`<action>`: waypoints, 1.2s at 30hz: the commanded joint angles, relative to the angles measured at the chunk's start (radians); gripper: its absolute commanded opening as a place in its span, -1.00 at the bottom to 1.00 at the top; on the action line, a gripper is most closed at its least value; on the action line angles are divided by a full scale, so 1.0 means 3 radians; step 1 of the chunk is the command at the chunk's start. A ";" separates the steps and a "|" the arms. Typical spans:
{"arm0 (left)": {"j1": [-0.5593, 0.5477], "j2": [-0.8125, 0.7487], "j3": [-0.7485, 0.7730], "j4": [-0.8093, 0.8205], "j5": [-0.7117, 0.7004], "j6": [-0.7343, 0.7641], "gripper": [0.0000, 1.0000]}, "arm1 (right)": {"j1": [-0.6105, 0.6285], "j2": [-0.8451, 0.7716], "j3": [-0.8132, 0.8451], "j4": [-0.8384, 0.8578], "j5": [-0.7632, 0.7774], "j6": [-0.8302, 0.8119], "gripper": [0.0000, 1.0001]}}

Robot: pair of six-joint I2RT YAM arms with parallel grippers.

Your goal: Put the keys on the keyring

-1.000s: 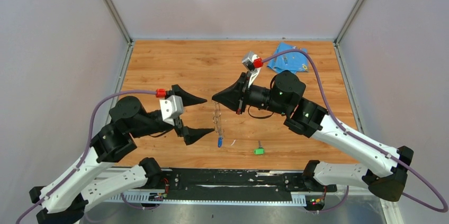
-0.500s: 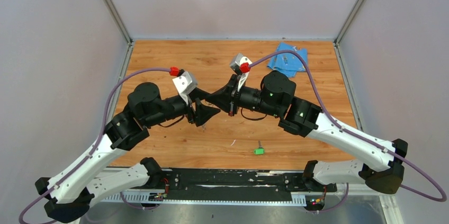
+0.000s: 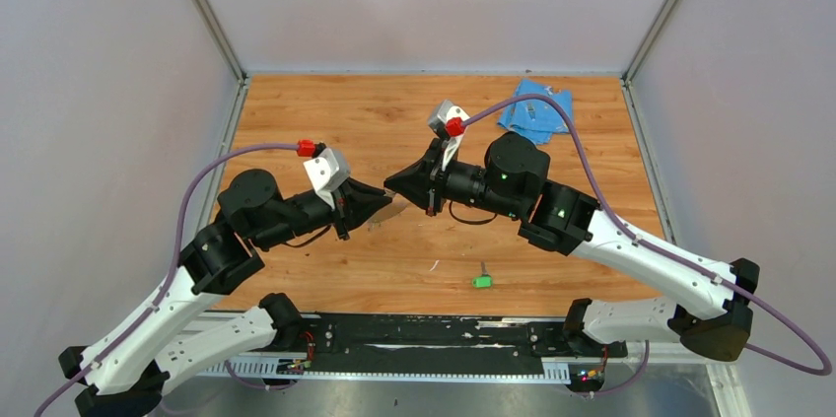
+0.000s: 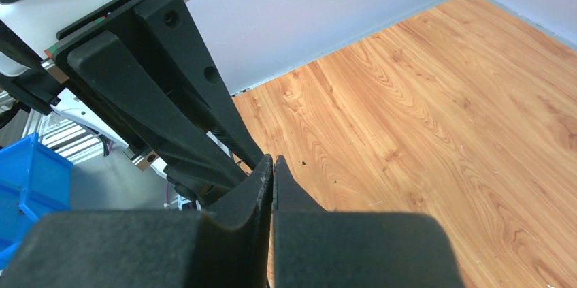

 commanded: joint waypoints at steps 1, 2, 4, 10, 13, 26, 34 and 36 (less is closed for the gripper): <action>0.0018 -0.0004 -0.0079 0.0048 0.0104 0.0076 -0.75 | 0.0065 -0.0052 0.0066 0.0150 0.0029 0.0006 -0.99; 0.0018 0.0000 -0.0087 0.0055 0.0112 0.0077 -0.75 | 0.0073 -0.0050 0.0065 0.0155 0.0023 0.0013 -1.00; 0.0018 0.0003 -0.0102 0.0075 0.0098 0.0082 -0.75 | 0.0080 -0.0053 0.0053 0.0173 0.0007 0.0024 -1.00; 0.0020 0.0026 -0.0113 0.0120 0.0191 0.0092 -0.53 | 0.0099 -0.0051 0.0009 0.0237 -0.0065 0.0068 -0.99; 0.0018 0.0023 -0.0126 0.0126 0.0293 0.0141 -0.54 | 0.0110 -0.0065 -0.0005 0.0248 -0.0085 0.0066 -0.99; 0.0018 -0.0151 -0.0170 0.0078 0.0451 0.1032 -1.00 | 0.0121 -0.0194 -0.0118 0.0238 -0.0148 0.0102 -0.99; 0.0018 -0.0184 -0.0011 0.0065 0.0701 0.1997 -1.00 | 0.0118 -0.0226 -0.0129 0.0171 -0.0424 0.0100 -0.99; 0.0018 -0.0174 0.0027 0.0043 0.0702 0.2153 -1.00 | 0.0121 -0.0238 -0.0125 0.0172 -0.0473 0.0091 -0.98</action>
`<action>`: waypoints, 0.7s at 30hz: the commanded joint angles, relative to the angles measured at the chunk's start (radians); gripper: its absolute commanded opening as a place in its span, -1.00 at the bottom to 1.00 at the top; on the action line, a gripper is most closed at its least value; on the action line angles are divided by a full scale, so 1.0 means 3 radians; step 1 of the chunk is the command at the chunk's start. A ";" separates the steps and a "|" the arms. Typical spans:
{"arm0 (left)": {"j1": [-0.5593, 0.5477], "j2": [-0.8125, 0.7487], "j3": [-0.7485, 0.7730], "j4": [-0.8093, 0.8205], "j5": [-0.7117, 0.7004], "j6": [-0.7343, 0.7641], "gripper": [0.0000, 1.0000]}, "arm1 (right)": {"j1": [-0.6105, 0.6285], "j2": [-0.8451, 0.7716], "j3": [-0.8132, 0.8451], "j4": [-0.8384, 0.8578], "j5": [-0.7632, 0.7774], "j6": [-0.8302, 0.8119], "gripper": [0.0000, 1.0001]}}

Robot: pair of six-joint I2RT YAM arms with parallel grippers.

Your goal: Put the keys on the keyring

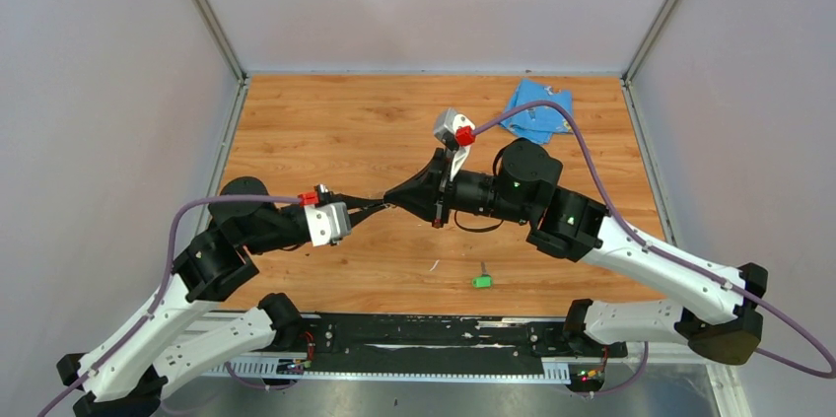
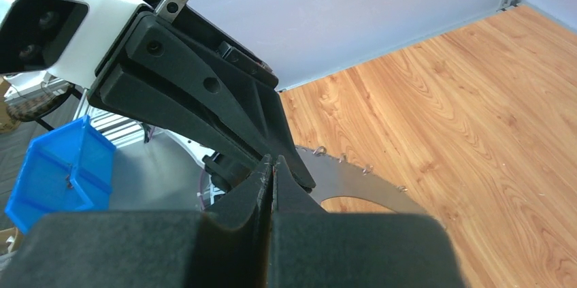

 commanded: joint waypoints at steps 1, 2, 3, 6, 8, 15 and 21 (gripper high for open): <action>0.0000 -0.0001 0.0156 -0.0038 0.0104 0.0645 -1.00 | 0.0041 -0.0098 -0.0022 0.0086 -0.0207 0.0004 -0.97; 0.0000 -0.0010 0.0164 -0.0045 0.0104 0.0740 -1.00 | 0.0043 -0.0107 -0.0021 0.0086 -0.0231 -0.0003 -0.97; 0.0001 -0.0018 0.0166 -0.0046 0.0095 0.0835 -1.00 | 0.0043 -0.0113 -0.0013 0.0084 -0.0248 -0.0008 -0.97; 0.0000 -0.0061 0.0150 -0.0008 0.0061 0.1164 -1.00 | 0.0043 -0.0121 0.0019 0.0041 -0.0330 -0.0047 -0.89; 0.0000 -0.0099 0.0118 0.0024 0.0074 0.1438 -1.00 | 0.0043 -0.0112 0.0068 -0.0004 -0.0379 -0.0081 -0.82; 0.0000 -0.0206 -0.0019 0.0128 0.0175 0.1970 -1.00 | 0.0041 -0.0088 0.0210 -0.0167 -0.0473 -0.0151 -0.34; 0.0000 -0.0293 -0.0141 0.0386 0.0086 0.2165 -1.00 | 0.0039 -0.0319 0.0193 -0.0212 -0.0206 -0.0287 0.01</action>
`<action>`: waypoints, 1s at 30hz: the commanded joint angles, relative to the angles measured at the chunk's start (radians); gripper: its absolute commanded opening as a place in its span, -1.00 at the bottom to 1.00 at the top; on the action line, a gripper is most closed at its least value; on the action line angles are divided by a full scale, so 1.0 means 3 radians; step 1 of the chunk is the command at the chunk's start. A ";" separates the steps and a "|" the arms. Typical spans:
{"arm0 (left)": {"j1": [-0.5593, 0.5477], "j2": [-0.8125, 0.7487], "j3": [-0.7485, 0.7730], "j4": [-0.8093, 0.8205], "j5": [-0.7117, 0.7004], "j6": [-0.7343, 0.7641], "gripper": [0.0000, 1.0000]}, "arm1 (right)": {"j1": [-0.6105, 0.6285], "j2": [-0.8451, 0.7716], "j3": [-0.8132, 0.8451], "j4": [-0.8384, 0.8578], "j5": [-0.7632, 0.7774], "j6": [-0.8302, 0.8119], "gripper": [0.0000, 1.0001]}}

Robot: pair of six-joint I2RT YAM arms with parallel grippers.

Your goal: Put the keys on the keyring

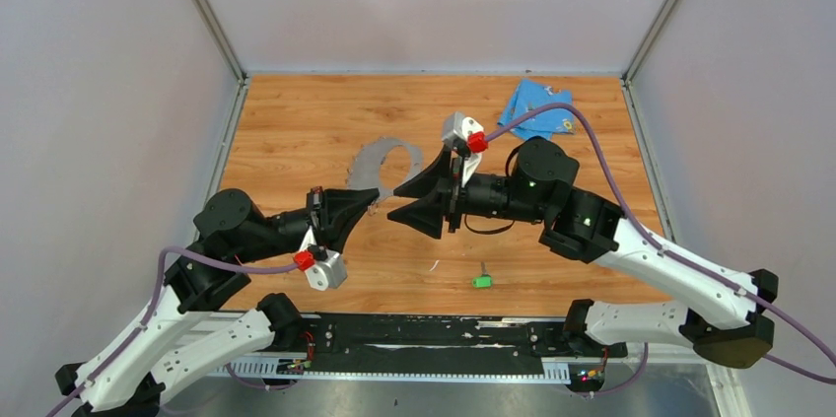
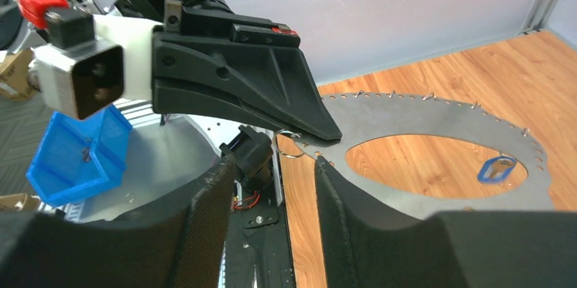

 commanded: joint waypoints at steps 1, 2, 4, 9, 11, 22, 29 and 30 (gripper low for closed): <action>0.0000 -0.0049 -0.0050 0.0396 -0.0060 0.0247 -1.00 | 0.0042 -0.0295 0.0038 -0.0035 0.0207 -0.0147 0.12; 0.0000 -0.0041 -0.0039 0.0440 -0.0099 0.0216 -1.00 | 0.0042 -0.0352 -0.0014 -0.0001 0.0239 -0.0163 0.20; 0.0000 -0.0009 0.0005 0.0560 -0.0170 0.0005 -1.00 | 0.0042 -0.0480 -0.0166 0.0154 0.0251 -0.0227 0.32; 0.0000 0.0076 0.0153 0.0814 -0.0292 -0.0672 -1.00 | 0.0042 -0.0671 -0.0531 0.0522 0.0269 -0.0489 0.40; 0.0000 0.0101 0.0193 0.0883 -0.0318 -0.0830 -1.00 | 0.0042 -0.0667 -0.0544 0.0574 0.0222 -0.0700 0.39; 0.0000 0.0234 0.0390 0.0953 -0.0673 -0.1736 -1.00 | 0.0629 -0.0371 -0.0275 0.0424 0.0908 -0.2472 0.32; 0.0000 0.0357 0.0448 0.0725 -0.1126 -0.2187 -1.00 | 0.1241 -0.0055 -0.0219 0.0886 0.1830 -0.3705 0.12; 0.0000 0.0369 0.0443 0.0683 -0.1164 -0.2169 -1.00 | 0.1268 0.0028 -0.0143 0.0843 0.1923 -0.3774 0.09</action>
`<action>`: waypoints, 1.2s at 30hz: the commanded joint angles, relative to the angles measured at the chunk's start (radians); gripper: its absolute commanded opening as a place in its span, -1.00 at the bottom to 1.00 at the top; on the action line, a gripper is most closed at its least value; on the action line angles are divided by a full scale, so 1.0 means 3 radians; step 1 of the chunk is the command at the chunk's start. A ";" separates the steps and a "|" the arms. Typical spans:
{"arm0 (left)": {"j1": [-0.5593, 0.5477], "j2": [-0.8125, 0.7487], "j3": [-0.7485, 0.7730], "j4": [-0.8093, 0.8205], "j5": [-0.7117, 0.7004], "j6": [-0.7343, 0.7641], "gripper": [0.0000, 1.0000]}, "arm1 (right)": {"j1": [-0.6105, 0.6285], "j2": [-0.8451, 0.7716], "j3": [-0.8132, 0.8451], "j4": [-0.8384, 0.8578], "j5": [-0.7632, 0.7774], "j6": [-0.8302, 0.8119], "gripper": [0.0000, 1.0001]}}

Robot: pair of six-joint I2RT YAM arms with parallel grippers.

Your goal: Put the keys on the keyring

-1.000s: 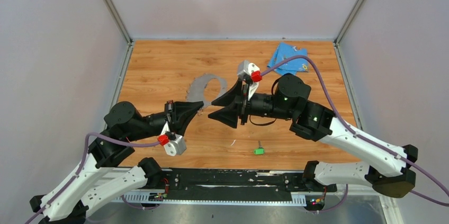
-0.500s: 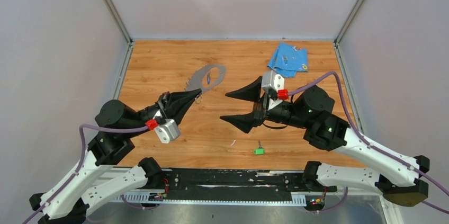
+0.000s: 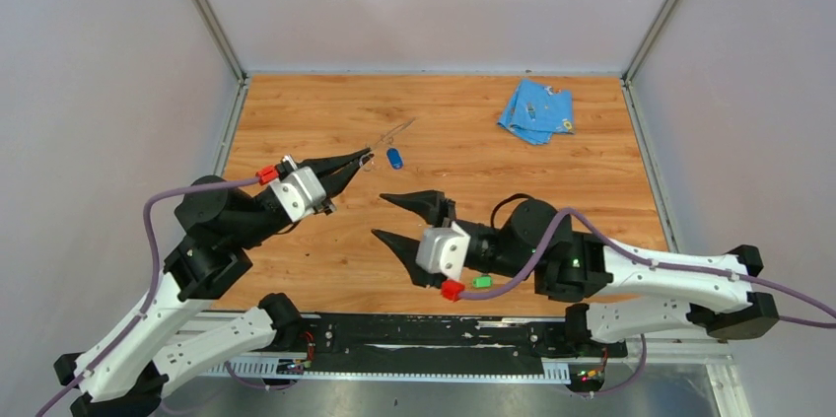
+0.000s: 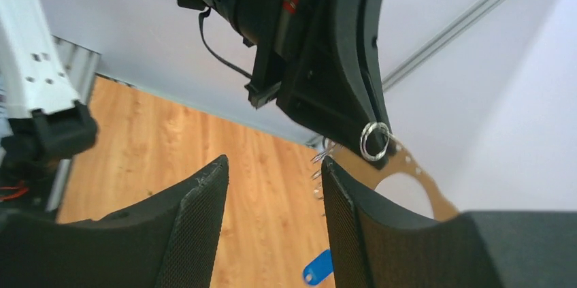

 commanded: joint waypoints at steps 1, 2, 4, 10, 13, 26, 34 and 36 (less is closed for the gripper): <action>0.0000 0.0064 0.0074 -0.0103 -0.0354 -0.0228 -1.00 | 0.0184 0.0294 0.0326 0.0135 0.0756 -0.0867 0.02; 0.0000 0.0062 0.0050 -0.0118 -0.0348 -0.0190 -1.00 | 0.0192 0.0387 0.0429 0.0061 0.0878 -0.0881 -0.05; 0.0000 0.0032 -0.0016 -0.0105 -0.0317 -0.0071 -1.00 | 0.0206 0.0539 0.0665 -0.0110 0.1060 -0.0911 -0.14; 0.0000 -0.0058 -0.0173 -0.0092 -0.0288 0.0202 -1.00 | 0.0244 0.0779 0.0982 -0.0314 0.1350 -0.0910 -0.21; 0.0000 -0.0080 -0.0190 -0.0085 -0.0271 0.0252 -1.00 | 0.0250 0.0886 0.1135 -0.0469 0.1457 -0.0880 -0.22; 0.0000 -0.0146 -0.0202 -0.0064 -0.0214 0.0380 -1.00 | 0.0250 0.1144 0.1652 -0.1502 0.1508 -0.0384 -0.12; -0.0002 -0.0229 -0.0219 -0.0125 0.0041 0.0506 -1.00 | 0.0240 0.1162 0.1669 -0.1453 0.1525 -0.0390 -0.21; -0.0001 -0.0236 -0.0214 -0.0164 0.0137 0.0551 -1.00 | 0.0233 0.1159 0.1676 -0.1434 0.1543 -0.0381 -0.24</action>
